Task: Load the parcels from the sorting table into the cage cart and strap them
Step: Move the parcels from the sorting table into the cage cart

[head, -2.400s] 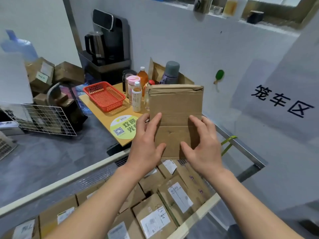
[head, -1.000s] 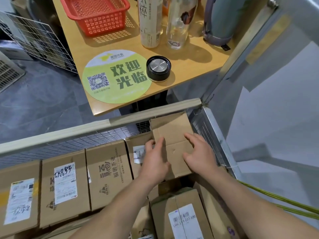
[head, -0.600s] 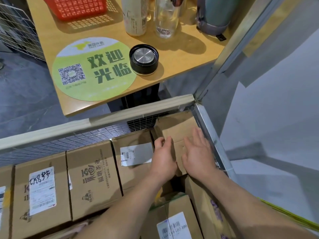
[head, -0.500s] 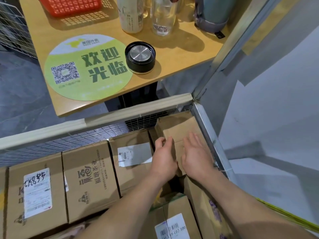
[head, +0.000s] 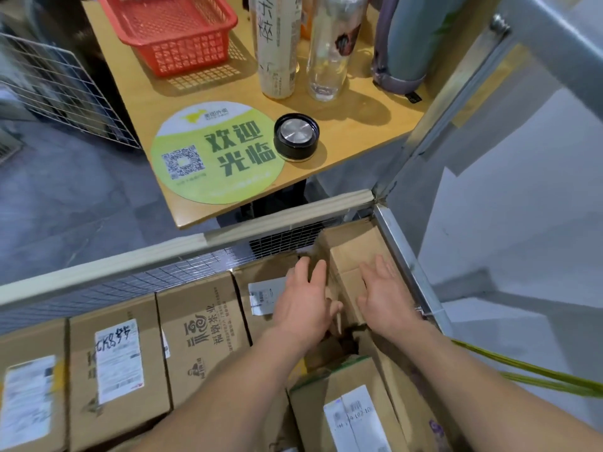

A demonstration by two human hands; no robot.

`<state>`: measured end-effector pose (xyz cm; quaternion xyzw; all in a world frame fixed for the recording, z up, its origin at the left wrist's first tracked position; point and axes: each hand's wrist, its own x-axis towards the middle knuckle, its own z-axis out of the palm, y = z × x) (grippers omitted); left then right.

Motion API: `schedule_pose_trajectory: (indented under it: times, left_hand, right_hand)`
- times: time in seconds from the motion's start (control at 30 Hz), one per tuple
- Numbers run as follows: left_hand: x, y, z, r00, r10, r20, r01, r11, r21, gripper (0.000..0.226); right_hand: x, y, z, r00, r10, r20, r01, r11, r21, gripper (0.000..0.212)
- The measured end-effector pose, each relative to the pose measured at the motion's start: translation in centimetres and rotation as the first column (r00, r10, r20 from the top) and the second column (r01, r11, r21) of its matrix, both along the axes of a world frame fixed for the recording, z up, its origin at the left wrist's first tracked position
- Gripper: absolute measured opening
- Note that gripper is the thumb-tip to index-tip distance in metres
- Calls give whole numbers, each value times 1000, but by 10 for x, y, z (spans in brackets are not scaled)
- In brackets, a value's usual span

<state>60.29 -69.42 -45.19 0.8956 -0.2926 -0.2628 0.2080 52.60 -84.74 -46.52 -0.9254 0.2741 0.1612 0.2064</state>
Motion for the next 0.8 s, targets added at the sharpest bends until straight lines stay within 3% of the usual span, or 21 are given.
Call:
schedule_pose_trajectory:
  times: [0.27, 0.53, 0.8]
  left_hand:
    - [11, 100, 117, 944, -153, 294, 144, 988, 53, 78]
    - [-10, 167, 268, 824, -181, 536, 275, 956, -99, 81]
    - [-89, 145, 377, 680, -125, 722, 497, 803, -329, 85]
  right_hand:
    - [-15, 92, 120, 971, -7, 237, 32, 995, -100, 69]
    - [-67, 173, 274, 832, -28, 555, 185, 956, -228, 77]
    - [-170, 185, 399, 683, 15, 731, 387, 840, -379, 78]
